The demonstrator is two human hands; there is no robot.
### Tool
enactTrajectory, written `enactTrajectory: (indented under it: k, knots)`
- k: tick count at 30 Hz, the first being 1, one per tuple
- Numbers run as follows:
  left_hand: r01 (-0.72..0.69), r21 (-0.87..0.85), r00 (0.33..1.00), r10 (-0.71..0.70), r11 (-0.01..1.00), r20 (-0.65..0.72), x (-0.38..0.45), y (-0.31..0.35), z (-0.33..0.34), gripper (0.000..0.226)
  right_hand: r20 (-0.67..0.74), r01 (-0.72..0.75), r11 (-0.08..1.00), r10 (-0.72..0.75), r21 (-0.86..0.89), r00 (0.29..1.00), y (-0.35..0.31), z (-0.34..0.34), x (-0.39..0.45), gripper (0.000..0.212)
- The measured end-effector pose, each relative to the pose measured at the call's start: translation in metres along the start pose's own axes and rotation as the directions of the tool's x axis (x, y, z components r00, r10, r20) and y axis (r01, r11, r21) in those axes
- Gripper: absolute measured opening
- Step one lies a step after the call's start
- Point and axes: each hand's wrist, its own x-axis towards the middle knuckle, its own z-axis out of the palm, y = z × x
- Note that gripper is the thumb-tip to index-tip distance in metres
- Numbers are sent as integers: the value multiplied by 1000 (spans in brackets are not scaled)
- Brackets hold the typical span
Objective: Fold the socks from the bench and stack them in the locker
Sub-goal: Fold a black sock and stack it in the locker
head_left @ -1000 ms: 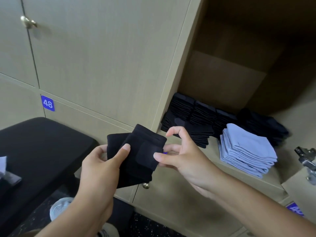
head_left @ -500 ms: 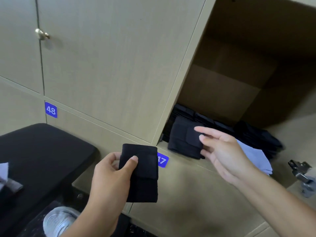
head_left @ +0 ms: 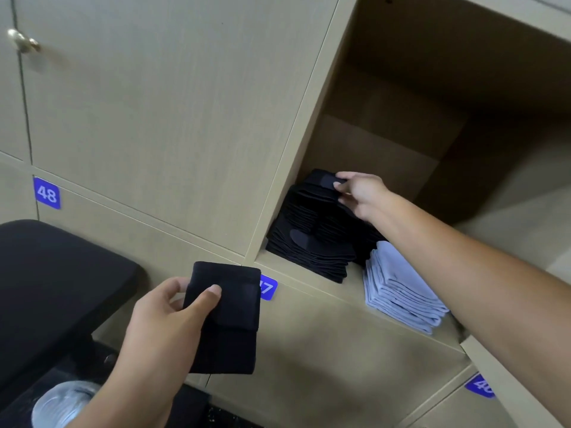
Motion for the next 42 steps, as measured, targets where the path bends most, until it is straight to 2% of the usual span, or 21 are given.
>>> enactTrajectory:
  k: [6,15,17,20,23,27,31,34,36,39,42]
  knots:
    - [-6,-34,1000,6,999,6,6,-1,2,7,-53,9,998,-13,-59,998,0,19,23,31]
    - [11,-43,1000,-11,999,-12,11,-7,-2,8,15,-8,981,12,-195,1000,4,28,28,38]
    - [21,-50,1000,-21,999,-8,11,-7,-1,8,46,15,957,-1,-290,999,3,28,28,37]
    - [27,-55,1000,-27,998,5,11,-7,0,8,13,117,861,-128,-494,992,5,27,30,34]
    - [37,-46,999,-37,998,1,12,-9,-1,9,-13,123,747,-173,-653,985,4,24,19,39]
    - [64,-55,998,-63,996,15,13,-9,-4,12,24,164,714,-202,-680,979,11,16,9,33]
    - [83,-73,997,-83,994,12,17,-9,-4,13,10,314,686,-409,-657,913,26,8,-15,22]
    - [92,-84,996,-91,992,10,16,-10,-4,12,71,469,708,-513,-528,855,49,9,-65,21]
    - [95,-79,996,-94,992,9,14,-10,-3,13,158,479,772,-457,-418,875,67,13,-108,20]
    - [89,-61,996,-89,994,15,11,-10,-3,15,354,362,883,-250,-298,901,91,20,-167,24]
    - [82,-43,996,-81,996,20,6,-10,-4,15,502,229,927,-53,-296,863,103,26,-203,41]
